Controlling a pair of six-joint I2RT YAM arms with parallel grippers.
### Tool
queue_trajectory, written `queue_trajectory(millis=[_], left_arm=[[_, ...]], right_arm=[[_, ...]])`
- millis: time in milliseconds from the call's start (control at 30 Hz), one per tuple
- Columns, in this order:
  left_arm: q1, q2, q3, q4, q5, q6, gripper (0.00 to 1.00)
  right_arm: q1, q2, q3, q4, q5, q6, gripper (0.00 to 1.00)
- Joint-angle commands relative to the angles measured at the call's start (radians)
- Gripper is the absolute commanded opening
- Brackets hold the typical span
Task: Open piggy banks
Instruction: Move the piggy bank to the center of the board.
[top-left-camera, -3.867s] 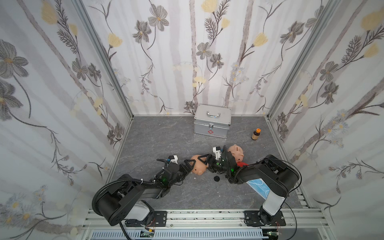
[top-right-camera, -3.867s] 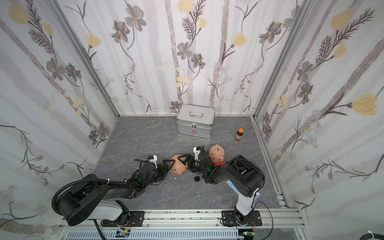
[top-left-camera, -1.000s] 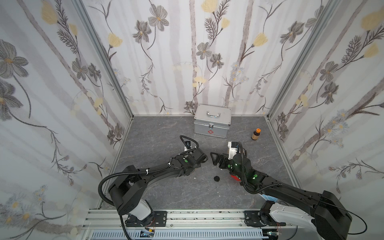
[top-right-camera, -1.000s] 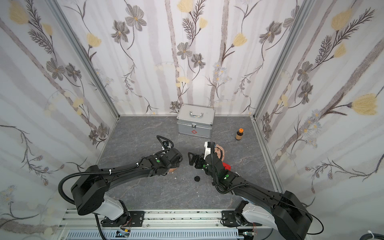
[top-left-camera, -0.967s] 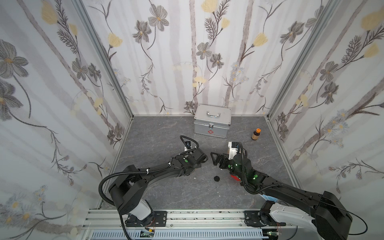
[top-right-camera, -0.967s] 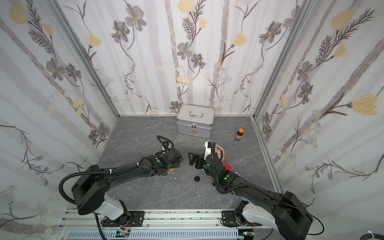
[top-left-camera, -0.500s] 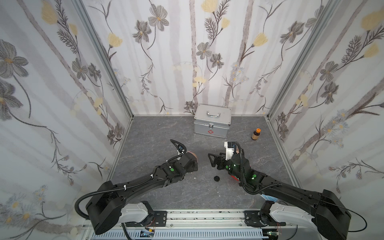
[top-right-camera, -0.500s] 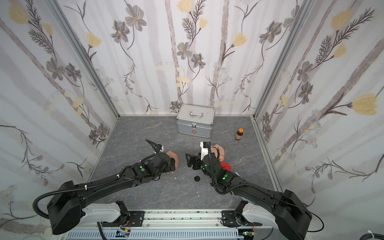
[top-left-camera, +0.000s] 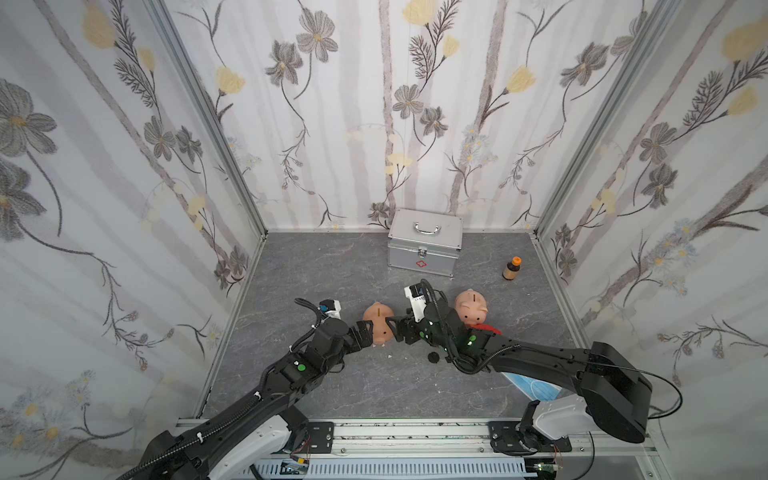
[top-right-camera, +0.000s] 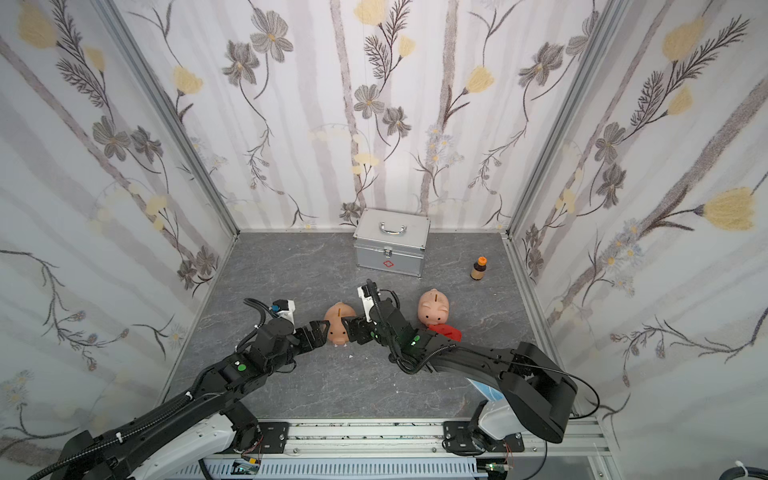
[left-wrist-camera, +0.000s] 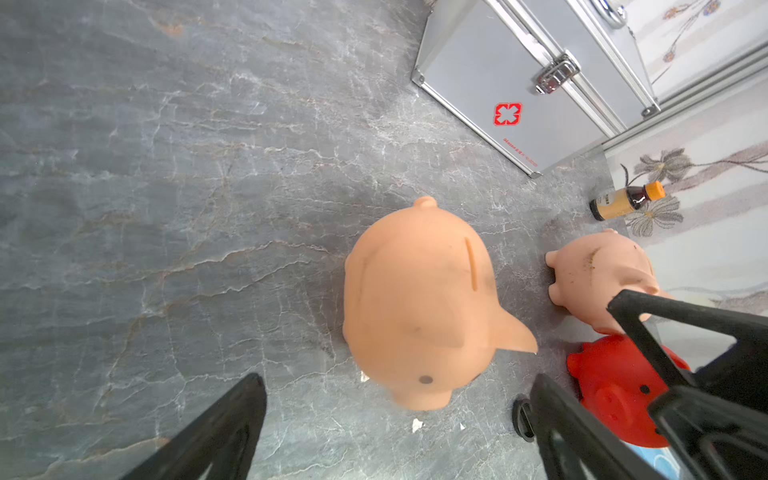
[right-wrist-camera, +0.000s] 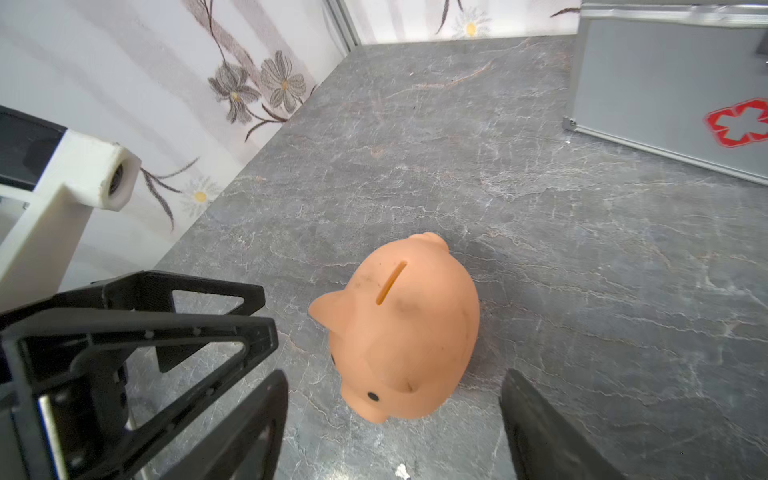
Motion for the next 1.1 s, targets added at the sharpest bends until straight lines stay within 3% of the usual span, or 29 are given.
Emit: queue_trajectory(millis=[0, 267, 567, 1067], left_arm=[[0.031, -0.032, -0.039, 0.056, 0.119, -0.059, 1.00], [0.175, -0.044, -0.180, 0.200, 0.303, -0.161, 1.00], [0.291, -0.018, -0.226, 0.300, 0.418, -0.201, 1.00], [0.385, 0.098, -0.213, 0.464, 0.502, -0.236, 1.00]], right_arm=[[0.018, 0.064, 0.044, -0.052, -0.042, -0.053, 0.81], [0.039, 0.150, 0.101, -0.091, 0.005, -0.040, 0.81], [0.031, 0.250, 0.188, -0.145, 0.029, -0.017, 0.81], [-0.012, 0.325, 0.279, -0.199, 0.031, 0.012, 0.81]])
